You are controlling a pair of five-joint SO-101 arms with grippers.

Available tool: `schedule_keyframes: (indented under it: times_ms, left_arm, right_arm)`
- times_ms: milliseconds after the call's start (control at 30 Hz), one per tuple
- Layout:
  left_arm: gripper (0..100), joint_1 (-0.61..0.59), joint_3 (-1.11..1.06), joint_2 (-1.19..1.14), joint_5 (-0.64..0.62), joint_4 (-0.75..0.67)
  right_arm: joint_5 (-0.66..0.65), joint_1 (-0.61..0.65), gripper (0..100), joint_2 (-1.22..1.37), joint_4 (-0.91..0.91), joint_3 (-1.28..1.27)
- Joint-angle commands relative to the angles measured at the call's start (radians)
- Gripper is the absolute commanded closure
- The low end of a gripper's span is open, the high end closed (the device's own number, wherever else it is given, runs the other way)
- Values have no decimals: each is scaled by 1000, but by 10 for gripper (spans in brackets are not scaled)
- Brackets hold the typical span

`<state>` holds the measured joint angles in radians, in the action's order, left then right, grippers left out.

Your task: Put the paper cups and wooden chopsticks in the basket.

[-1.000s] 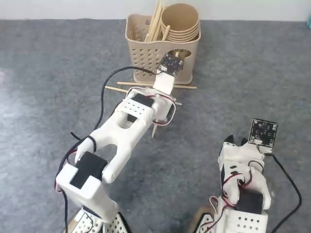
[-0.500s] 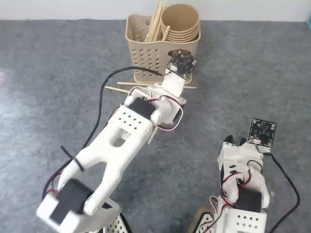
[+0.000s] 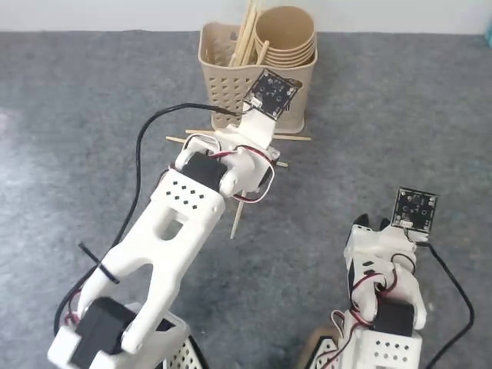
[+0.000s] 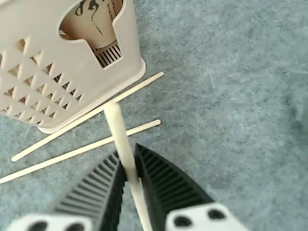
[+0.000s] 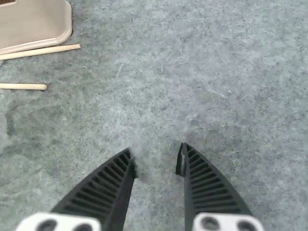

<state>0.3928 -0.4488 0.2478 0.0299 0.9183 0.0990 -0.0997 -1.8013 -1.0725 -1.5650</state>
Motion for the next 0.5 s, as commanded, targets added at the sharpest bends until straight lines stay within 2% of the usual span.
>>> schedule_keyframes:
  times_ms: [0,133,267,467]
  left_arm:
    - [886,-6,-18,54,48,-3]
    - [783,-8,-93,61,52,-5]
    - [818,-8,-199,61,52,-48]
    - [844,-6,-372,61,64,-209]
  right_arm:
    - [17,-1,881,-13,22,5]
    - [17,-1,881,-13,22,5]
    - [17,-1,881,-13,22,5]
    - [15,-1,881,-13,22,5]
